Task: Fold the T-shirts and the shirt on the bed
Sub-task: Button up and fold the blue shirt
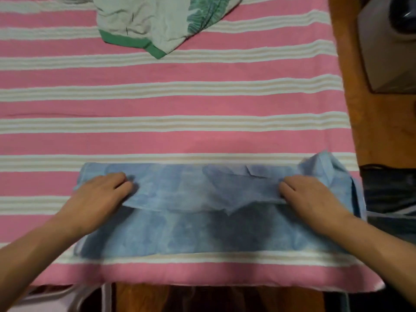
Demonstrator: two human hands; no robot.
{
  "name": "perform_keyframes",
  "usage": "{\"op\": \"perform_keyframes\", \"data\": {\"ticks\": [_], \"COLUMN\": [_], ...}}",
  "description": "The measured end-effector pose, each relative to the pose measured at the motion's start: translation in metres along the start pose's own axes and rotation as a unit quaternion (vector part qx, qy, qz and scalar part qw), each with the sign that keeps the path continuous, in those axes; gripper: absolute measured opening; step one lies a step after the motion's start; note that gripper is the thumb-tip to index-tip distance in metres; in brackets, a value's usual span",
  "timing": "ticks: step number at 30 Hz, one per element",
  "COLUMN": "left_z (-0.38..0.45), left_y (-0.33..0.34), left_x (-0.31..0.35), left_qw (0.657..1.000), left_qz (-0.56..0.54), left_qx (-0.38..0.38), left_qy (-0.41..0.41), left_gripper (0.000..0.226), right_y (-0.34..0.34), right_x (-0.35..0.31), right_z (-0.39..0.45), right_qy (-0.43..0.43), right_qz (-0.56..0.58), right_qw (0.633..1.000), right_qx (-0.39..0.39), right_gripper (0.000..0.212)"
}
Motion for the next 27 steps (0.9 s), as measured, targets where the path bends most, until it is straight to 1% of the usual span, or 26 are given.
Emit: {"op": "perform_keyframes", "data": {"ticks": [3, 5, 6, 7, 9, 10, 12, 13, 14, 16, 17, 18, 20, 22, 24, 26, 27], "left_z": [-0.025, -0.031, -0.033, -0.033, -0.033, -0.032, -0.024, -0.017, -0.007, 0.018, 0.031, 0.044, 0.068, 0.084, 0.087, 0.082, 0.079], "left_y": [0.029, 0.048, 0.057, 0.063, 0.072, 0.076, 0.076, 0.073, 0.066, 0.052, 0.049, 0.049, 0.053, 0.066, 0.083, 0.092, 0.092], "left_x": [0.012, 0.019, 0.022, 0.025, 0.030, 0.032, 0.040, 0.053, 0.074, 0.130, 0.156, 0.177, 0.205, 0.218, 0.220, 0.217, 0.216], "left_qw": [1.000, 0.999, 0.998, 0.998, 0.997, 0.995, 0.992, 0.993, 0.997, 1.000, 0.999, 0.998, 0.998, 0.999, 0.999, 0.999, 0.999], "left_qz": [0.020, 0.026, 0.023, 0.018, 0.020, 0.030, 0.040, 0.032, 0.020, 0.003, -0.006, -0.013, -0.019, -0.005, 0.013, 0.020, 0.022], "left_qx": [-0.016, -0.038, -0.051, -0.057, -0.061, -0.068, -0.081, -0.069, -0.042, 0.005, 0.013, 0.018, 0.020, 0.007, -0.010, -0.002, 0.007], "left_qy": [0.000, -0.010, -0.019, -0.029, -0.051, -0.065, -0.092, -0.087, -0.059, 0.022, 0.049, 0.062, 0.053, 0.039, 0.032, 0.032, 0.040], "left_gripper": [0.021, 0.036, 0.042, 0.040, 0.029, 0.030, 0.038, 0.044, 0.051, 0.069, 0.076, 0.083, 0.093, 0.094, 0.089, 0.079, 0.075], "right_y": [0.031, 0.042, 0.042, 0.039, 0.032, 0.027, 0.021, 0.018, 0.017, 0.018, 0.020, 0.021, 0.024, 0.033, 0.052, 0.059, 0.057], "right_x": [-0.018, -0.014, -0.004, 0.008, 0.037, 0.051, 0.077, 0.087, 0.095, 0.108, 0.112, 0.115, 0.116, 0.110, 0.108, 0.108, 0.108], "right_z": [-0.021, -0.028, -0.031, -0.035, -0.044, -0.048, -0.054, -0.056, -0.056, -0.057, -0.057, -0.058, -0.067, -0.083, -0.107, -0.122, -0.122], "right_qy": [-0.007, 0.008, 0.033, 0.060, 0.104, 0.115, 0.118, 0.113, 0.106, 0.096, 0.097, 0.095, 0.090, 0.074, 0.070, 0.101, 0.127], "right_qz": [-0.025, -0.057, -0.083, -0.113, -0.167, -0.187, -0.216, -0.226, -0.237, -0.252, -0.254, -0.257, -0.266, -0.268, -0.276, -0.276, -0.265], "right_qw": [0.999, 0.998, 0.995, 0.991, 0.980, 0.974, 0.966, 0.964, 0.961, 0.956, 0.954, 0.954, 0.952, 0.949, 0.937, 0.929, 0.930], "right_qx": [-0.024, -0.034, -0.039, -0.040, -0.042, -0.050, -0.076, -0.086, -0.094, -0.116, -0.123, -0.122, -0.124, -0.150, -0.200, -0.225, -0.220], "right_gripper": [0.011, 0.029, 0.038, 0.042, 0.046, 0.048, 0.048, 0.045, 0.044, 0.047, 0.049, 0.052, 0.057, 0.064, 0.068, 0.069, 0.068]}}
Point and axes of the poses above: each hand's wrist, its own z-axis towards the middle knuckle, its own y-axis out of the palm, x = y × z, the point moved 10 cm from there along z, towards the middle knuckle, and after that the axes turned 7 degrees about x, right-handed, at the moved point
